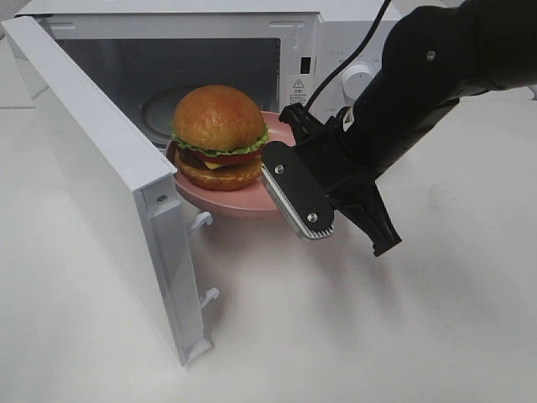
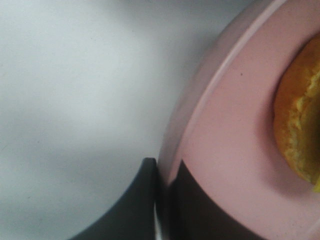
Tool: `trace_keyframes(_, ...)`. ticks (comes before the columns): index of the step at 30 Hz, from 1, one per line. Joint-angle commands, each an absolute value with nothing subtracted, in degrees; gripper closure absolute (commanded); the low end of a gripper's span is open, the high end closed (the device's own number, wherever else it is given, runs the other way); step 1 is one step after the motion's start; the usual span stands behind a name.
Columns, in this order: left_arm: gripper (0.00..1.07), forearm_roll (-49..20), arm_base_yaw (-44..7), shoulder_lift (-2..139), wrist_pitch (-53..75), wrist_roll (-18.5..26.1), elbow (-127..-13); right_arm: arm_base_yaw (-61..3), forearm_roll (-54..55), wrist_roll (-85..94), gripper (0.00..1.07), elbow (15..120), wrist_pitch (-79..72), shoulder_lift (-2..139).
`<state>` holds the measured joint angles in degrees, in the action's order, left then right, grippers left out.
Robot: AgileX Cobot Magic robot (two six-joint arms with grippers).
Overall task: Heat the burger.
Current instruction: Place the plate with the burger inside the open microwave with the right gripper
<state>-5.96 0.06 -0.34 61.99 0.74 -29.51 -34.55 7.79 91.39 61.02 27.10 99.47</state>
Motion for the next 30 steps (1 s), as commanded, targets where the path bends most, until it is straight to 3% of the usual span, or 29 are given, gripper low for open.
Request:
trace_keyframes(1, 0.20, -6.2, 0.2, -1.1, 61.3, 0.7, -29.6, -34.5, 8.9, 92.1, 1.07, 63.7, 25.2, 100.1)
trace_keyframes(22, 0.20, -6.2, 0.2, -1.1, 61.3, 0.7, -29.6, -34.5, 8.4, 91.6, 1.07, 76.4, 28.5, 108.9)
trace_keyframes(30, 0.20, -6.2, 0.2, -1.1, 61.3, 0.7, -29.6, -34.5, 3.0, 85.2, 1.07, 81.5, 28.6, 112.1)
